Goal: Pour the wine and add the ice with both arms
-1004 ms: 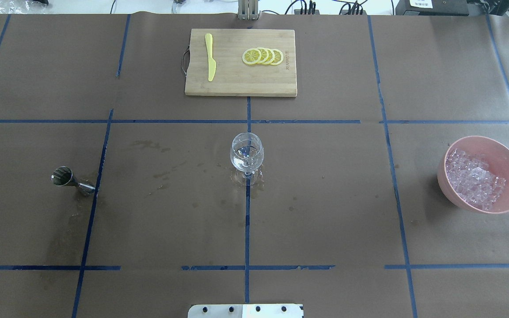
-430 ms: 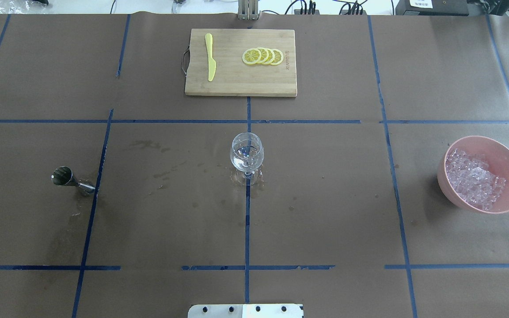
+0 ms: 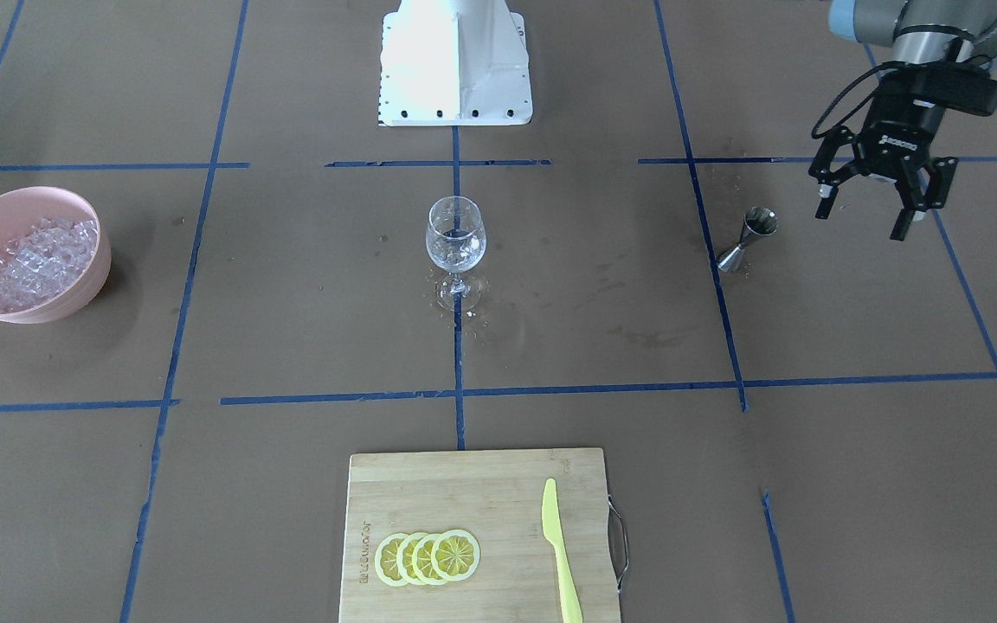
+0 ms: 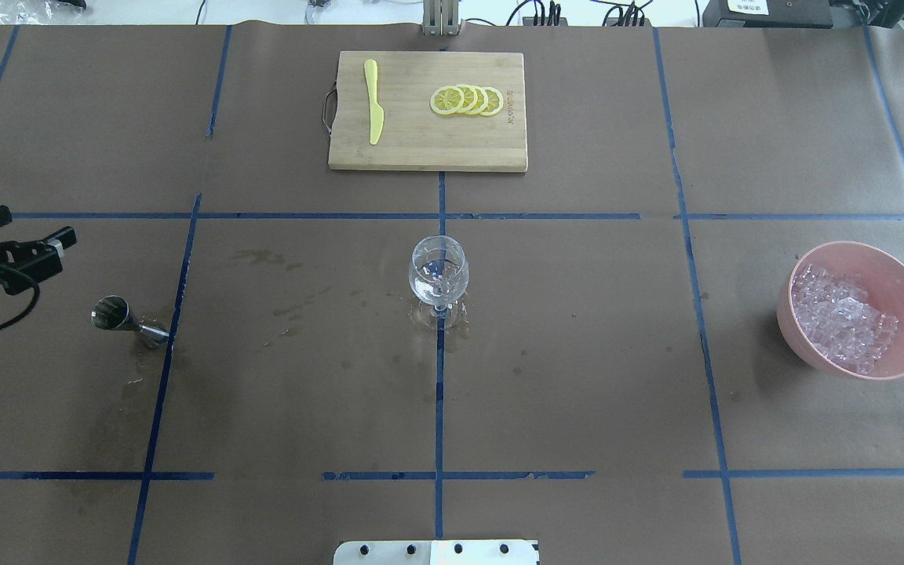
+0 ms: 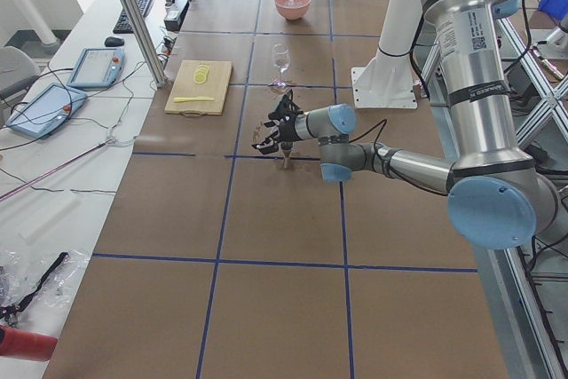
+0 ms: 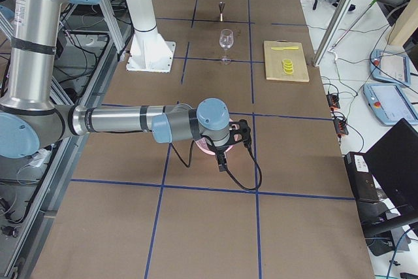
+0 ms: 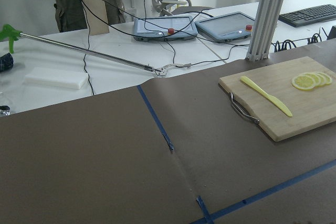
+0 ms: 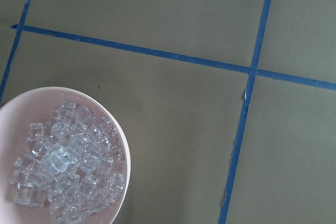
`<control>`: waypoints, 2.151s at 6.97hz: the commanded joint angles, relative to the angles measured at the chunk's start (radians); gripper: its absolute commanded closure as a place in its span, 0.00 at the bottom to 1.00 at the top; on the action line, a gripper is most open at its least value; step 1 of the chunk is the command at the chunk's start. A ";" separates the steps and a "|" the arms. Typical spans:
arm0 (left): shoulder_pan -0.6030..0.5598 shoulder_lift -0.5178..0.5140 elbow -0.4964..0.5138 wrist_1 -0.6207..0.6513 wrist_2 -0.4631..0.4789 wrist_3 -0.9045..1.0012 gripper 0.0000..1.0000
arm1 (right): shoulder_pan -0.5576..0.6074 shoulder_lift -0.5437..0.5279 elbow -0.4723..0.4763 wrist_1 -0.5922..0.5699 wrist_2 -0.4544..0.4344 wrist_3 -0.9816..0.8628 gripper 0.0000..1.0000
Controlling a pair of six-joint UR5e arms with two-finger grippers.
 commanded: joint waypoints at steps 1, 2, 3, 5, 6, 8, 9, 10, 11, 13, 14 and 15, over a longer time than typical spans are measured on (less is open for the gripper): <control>0.260 0.006 0.008 0.004 0.340 -0.072 0.00 | 0.001 -0.004 -0.003 -0.001 0.000 0.001 0.00; 0.318 0.006 0.030 0.004 0.437 -0.074 0.00 | 0.002 -0.007 -0.003 -0.001 0.000 0.001 0.00; 0.363 -0.008 0.086 0.001 0.527 -0.090 0.00 | 0.002 -0.008 -0.006 -0.001 0.000 0.001 0.00; 0.411 -0.031 0.102 0.002 0.577 -0.097 0.00 | 0.005 -0.011 -0.006 -0.001 0.000 0.001 0.00; 0.438 -0.055 0.122 0.002 0.609 -0.101 0.00 | 0.009 -0.013 -0.006 -0.001 0.000 0.001 0.00; 0.446 -0.089 0.191 0.001 0.620 -0.130 0.00 | 0.009 -0.013 -0.008 -0.001 -0.002 0.001 0.00; 0.448 -0.092 0.217 -0.007 0.620 -0.136 0.00 | 0.009 -0.014 -0.008 -0.001 -0.002 0.001 0.00; 0.449 -0.106 0.251 -0.007 0.620 -0.162 0.00 | 0.009 -0.013 -0.008 -0.001 -0.002 0.001 0.00; 0.448 -0.138 0.289 -0.008 0.620 -0.167 0.01 | 0.009 -0.013 -0.008 -0.001 -0.002 0.001 0.00; 0.448 -0.160 0.318 -0.011 0.617 -0.169 0.10 | 0.009 -0.011 -0.008 -0.001 -0.002 0.003 0.00; 0.448 -0.160 0.318 -0.014 0.616 -0.169 0.28 | 0.009 -0.011 -0.008 -0.001 -0.002 0.003 0.00; 0.448 -0.158 0.321 -0.034 0.617 -0.170 0.41 | 0.009 -0.010 -0.008 -0.001 -0.002 0.003 0.00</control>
